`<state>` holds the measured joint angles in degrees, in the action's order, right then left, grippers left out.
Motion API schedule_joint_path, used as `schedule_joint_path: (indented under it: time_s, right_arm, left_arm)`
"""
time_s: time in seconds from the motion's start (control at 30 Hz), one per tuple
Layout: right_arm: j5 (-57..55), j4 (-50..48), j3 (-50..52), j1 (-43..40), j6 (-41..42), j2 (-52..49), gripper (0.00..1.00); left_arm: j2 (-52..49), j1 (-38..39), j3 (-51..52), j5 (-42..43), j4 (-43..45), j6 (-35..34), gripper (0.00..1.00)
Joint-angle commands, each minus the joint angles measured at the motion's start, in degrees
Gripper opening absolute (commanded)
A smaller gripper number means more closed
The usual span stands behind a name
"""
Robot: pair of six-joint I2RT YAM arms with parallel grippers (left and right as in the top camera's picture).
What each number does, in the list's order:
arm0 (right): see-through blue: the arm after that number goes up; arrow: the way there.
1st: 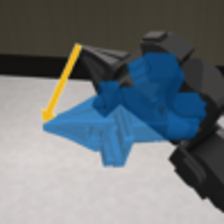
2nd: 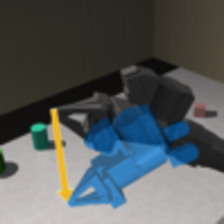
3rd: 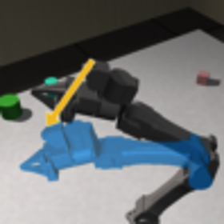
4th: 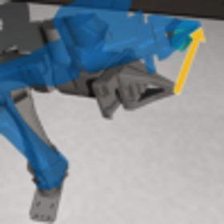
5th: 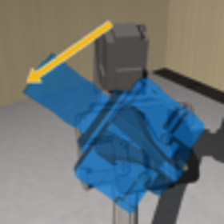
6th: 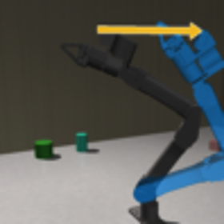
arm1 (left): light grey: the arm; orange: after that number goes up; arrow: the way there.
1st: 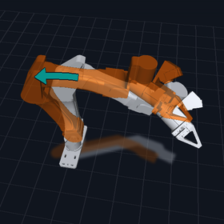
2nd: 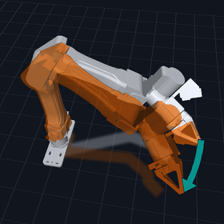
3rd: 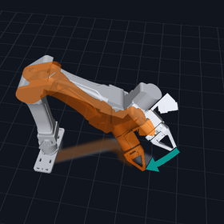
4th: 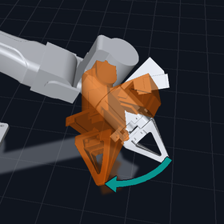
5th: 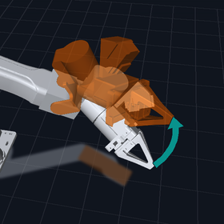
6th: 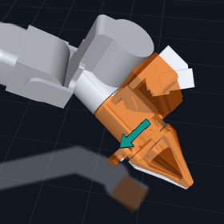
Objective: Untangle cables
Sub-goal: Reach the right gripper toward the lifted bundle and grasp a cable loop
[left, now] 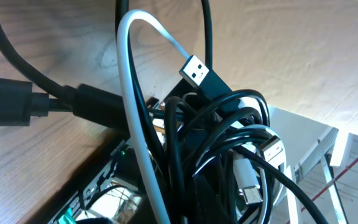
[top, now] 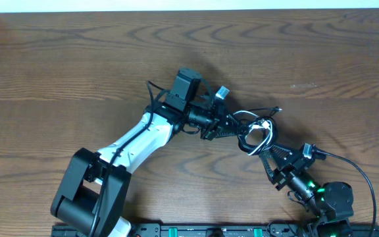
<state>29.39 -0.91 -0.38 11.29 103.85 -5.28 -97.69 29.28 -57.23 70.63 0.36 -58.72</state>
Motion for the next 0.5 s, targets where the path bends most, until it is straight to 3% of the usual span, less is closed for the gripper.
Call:
schedule_joint_path:
  time_s: [0.0, 0.47]
  right_arm:
    - [-2.3, -2.8, 0.1, 0.5, 0.9, -0.2, 0.47]
    - [-3.6, -4.5, 0.1, 0.5, 0.9, -0.3, 0.39]
  left_arm:
    - [0.7, 0.4, 0.0, 2.3, 0.4, 0.2, 0.07]
    - [0.7, 2.8, 0.0, 1.8, 0.4, 0.5, 0.08]
